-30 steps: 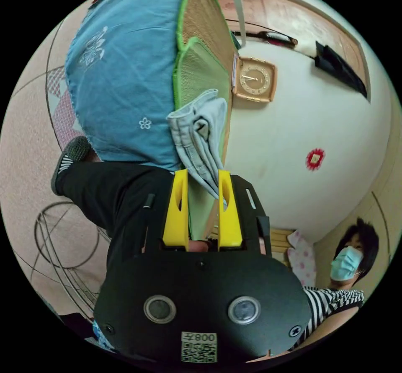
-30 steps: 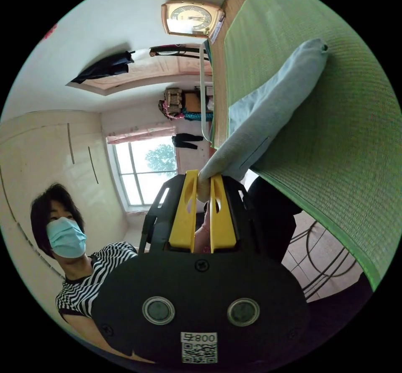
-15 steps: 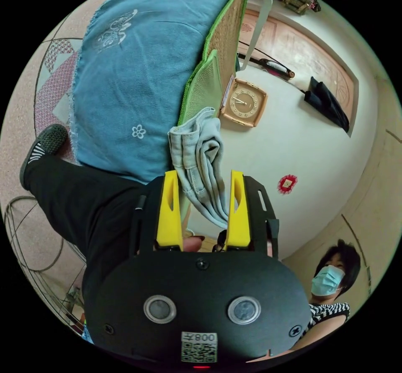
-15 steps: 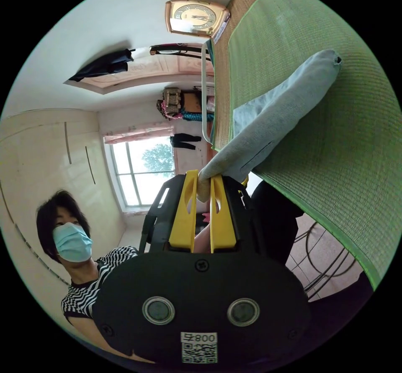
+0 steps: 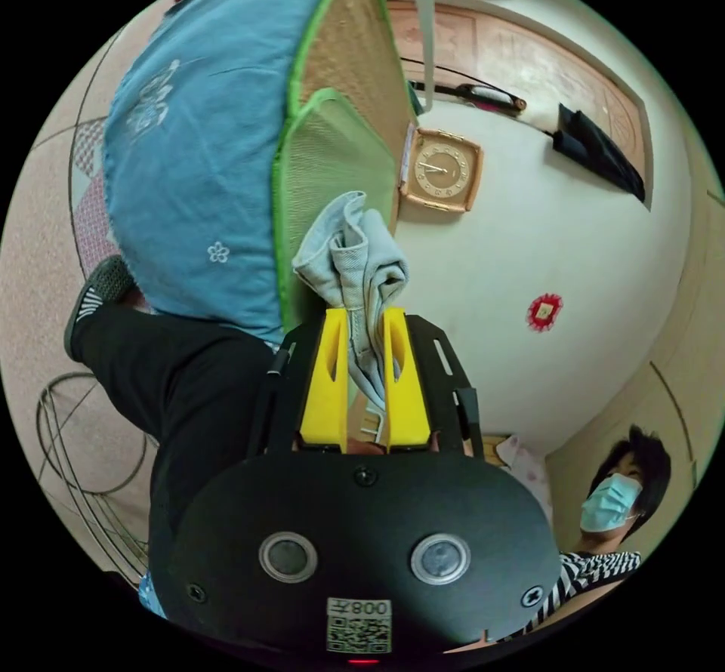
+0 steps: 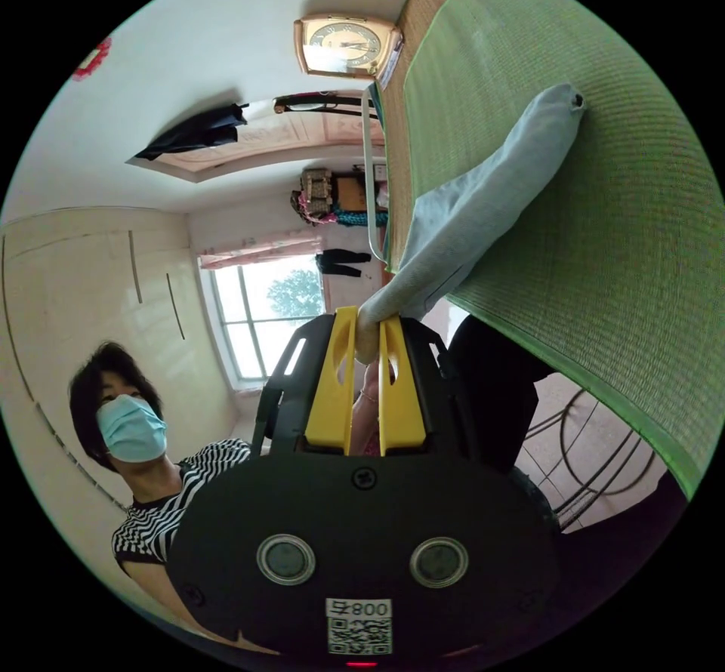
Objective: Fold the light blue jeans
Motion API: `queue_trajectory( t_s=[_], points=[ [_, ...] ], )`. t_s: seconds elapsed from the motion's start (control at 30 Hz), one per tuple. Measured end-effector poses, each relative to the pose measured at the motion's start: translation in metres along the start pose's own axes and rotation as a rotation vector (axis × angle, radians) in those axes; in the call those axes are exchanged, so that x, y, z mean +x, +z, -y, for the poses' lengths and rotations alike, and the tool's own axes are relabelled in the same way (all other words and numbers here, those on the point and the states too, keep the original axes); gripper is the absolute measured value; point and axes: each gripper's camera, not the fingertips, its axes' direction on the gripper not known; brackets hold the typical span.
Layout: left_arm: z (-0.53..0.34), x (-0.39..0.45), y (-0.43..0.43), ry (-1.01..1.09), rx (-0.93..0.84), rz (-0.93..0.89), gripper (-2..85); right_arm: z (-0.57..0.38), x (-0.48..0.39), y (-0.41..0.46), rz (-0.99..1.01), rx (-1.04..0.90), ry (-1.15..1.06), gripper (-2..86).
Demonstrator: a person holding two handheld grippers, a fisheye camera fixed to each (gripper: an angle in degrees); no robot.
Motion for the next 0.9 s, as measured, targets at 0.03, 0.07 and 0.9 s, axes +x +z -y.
queue_trajectory(
  t_s=[0.03,0.07,0.9],
  points=[
    [-0.002,0.009,0.007,0.02,-0.008,0.003,7.8,-0.008,-0.002,-0.01,0.017,0.008,-0.013,2.7],
    [-0.006,0.027,0.023,0.059,-0.027,0.016,7.6,-0.017,-0.005,-0.021,0.038,0.02,-0.03,2.6],
    [-0.422,0.334,0.936,0.624,-1.132,-0.153,6.6,-0.369,-0.059,-0.541,-0.071,1.088,-0.399,1.2]
  ],
)
